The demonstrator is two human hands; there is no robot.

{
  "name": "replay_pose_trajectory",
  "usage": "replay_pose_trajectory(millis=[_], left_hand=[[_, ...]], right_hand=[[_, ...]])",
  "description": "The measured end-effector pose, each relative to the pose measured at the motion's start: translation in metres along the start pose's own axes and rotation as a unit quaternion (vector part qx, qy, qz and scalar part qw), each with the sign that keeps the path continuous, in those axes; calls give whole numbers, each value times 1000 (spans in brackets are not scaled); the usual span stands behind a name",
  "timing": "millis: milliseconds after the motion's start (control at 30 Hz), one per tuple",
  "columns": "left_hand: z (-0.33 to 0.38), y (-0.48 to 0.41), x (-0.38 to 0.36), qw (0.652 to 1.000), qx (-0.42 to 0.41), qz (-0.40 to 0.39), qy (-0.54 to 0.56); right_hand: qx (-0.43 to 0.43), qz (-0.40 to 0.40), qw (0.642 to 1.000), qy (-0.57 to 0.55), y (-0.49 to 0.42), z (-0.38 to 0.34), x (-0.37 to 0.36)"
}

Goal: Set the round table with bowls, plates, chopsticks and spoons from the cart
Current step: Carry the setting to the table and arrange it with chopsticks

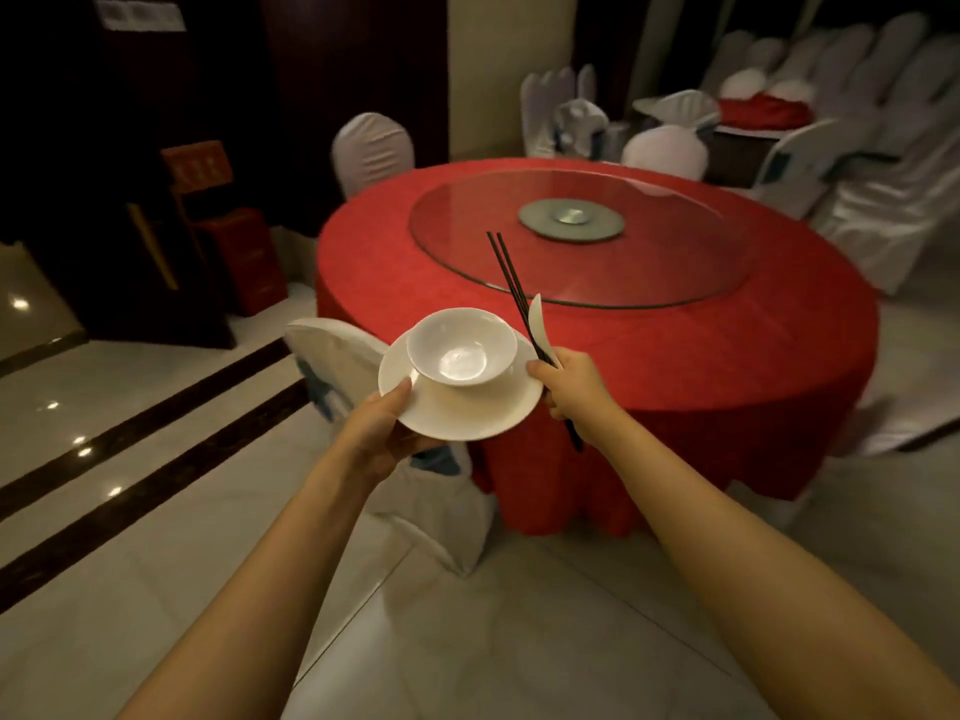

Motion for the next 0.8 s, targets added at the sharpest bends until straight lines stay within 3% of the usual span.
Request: replay_pose_trajectory(millis=[367,633,800], left_hand=[[-34,-57,-203,978,39,-191,-78],[-62,-86,-353,938,73,-314,-125],[-76,-99,-452,896,73,-410,-153]], right_hand=[[-27,225,974,-16,23,31,198],[-51,369,928,-6,44,44,322],[-44,457,889,-4,56,48,400]])
Point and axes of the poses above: each hand's wrist, its own y-axis away from the middle knuckle, its own x-axis out of the back of the hand, z = x × y, the point moved 3 cm from there along -y, towards the middle knuckle, and after that the axes turned 3 degrees about -y, right-handed, at the moved point
